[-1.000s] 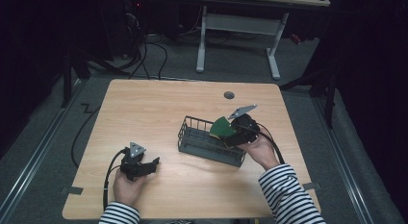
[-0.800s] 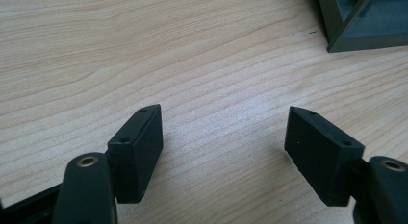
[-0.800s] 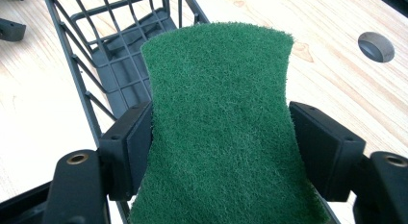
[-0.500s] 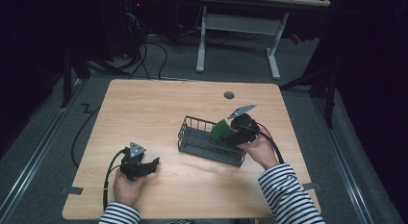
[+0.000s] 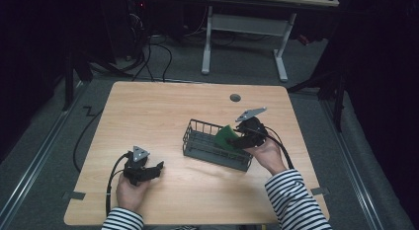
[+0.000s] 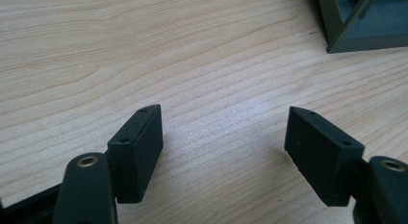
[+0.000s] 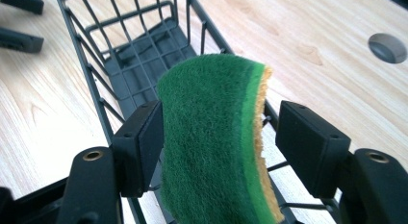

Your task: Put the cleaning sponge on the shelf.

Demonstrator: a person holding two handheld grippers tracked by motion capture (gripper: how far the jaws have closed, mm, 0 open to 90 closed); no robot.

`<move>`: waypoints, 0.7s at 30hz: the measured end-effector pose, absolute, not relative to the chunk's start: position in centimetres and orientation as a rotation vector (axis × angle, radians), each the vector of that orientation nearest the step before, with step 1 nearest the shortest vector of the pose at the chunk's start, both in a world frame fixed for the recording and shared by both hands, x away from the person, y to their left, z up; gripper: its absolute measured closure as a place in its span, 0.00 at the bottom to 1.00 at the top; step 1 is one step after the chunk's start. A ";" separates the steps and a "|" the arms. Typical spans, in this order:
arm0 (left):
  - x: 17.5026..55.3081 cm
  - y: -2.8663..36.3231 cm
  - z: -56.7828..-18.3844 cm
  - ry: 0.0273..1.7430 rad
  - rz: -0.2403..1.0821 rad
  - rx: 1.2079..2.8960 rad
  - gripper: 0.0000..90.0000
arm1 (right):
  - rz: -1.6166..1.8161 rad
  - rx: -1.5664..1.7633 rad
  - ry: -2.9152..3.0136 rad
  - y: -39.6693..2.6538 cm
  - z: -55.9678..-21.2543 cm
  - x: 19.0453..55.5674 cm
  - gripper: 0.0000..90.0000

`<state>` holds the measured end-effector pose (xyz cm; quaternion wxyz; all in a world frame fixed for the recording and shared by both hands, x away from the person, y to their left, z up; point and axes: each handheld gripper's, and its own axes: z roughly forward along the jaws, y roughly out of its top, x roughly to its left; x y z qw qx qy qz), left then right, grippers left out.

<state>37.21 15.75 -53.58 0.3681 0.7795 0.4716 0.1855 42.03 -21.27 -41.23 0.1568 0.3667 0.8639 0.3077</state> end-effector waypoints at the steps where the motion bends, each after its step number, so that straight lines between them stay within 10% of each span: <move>1: 37.2 15.7 -53.6 1.212 0.478 2.000 0.33 | 0.887 1.055 2.459 -21.4 -41.1 41.9 0.38; 21: 37.2 15.8 -53.6 1.212 0.472 1.996 0.33 | 0.985 1.319 2.144 -29.0 -39.0 37.6 0.43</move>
